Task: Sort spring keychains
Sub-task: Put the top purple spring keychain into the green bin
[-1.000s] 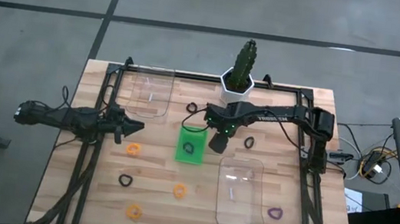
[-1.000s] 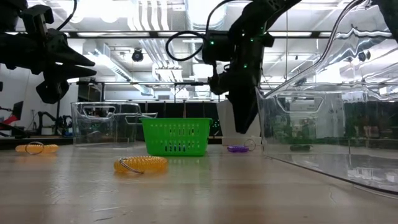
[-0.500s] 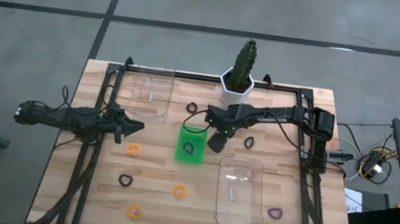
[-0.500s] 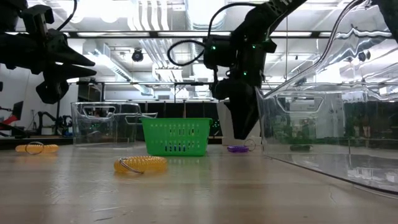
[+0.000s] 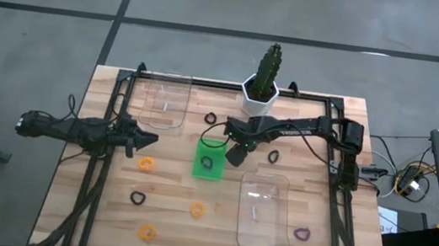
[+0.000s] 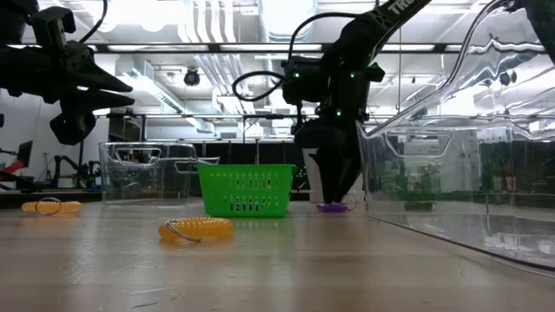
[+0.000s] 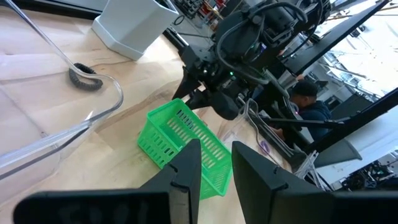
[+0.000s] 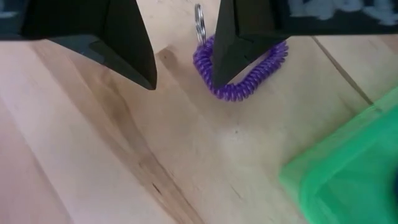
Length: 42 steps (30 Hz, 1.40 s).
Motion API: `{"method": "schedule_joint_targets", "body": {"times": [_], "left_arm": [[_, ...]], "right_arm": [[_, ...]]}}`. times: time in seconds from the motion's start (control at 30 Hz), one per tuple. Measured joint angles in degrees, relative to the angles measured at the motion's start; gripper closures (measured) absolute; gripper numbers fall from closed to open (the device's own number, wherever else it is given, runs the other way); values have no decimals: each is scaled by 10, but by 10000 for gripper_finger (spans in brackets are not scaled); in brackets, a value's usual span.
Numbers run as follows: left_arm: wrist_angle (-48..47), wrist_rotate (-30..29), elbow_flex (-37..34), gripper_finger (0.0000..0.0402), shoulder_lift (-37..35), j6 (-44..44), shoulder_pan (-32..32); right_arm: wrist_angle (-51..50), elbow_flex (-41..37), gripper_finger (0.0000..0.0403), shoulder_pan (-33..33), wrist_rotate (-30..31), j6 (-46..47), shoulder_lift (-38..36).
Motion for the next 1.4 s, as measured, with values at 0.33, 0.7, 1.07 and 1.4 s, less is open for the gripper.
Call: {"method": "schedule_joint_targets", "body": {"times": [0.33, 0.7, 1.07, 1.4], "left_arm": [[0, 0, 0, 319, 0, 0, 0], [0, 0, 0, 319, 0, 0, 0], [0, 0, 0, 319, 0, 4, 0], [0, 0, 0, 319, 0, 7, 0]], "right_arm": [[11, 2, 248, 0, 0, 28, 14], [14, 1, 249, 0, -6, 24, 9], [15, -1, 247, 1, -13, 13, 2], [19, -1, 248, 1, -27, 8, 2]]}}
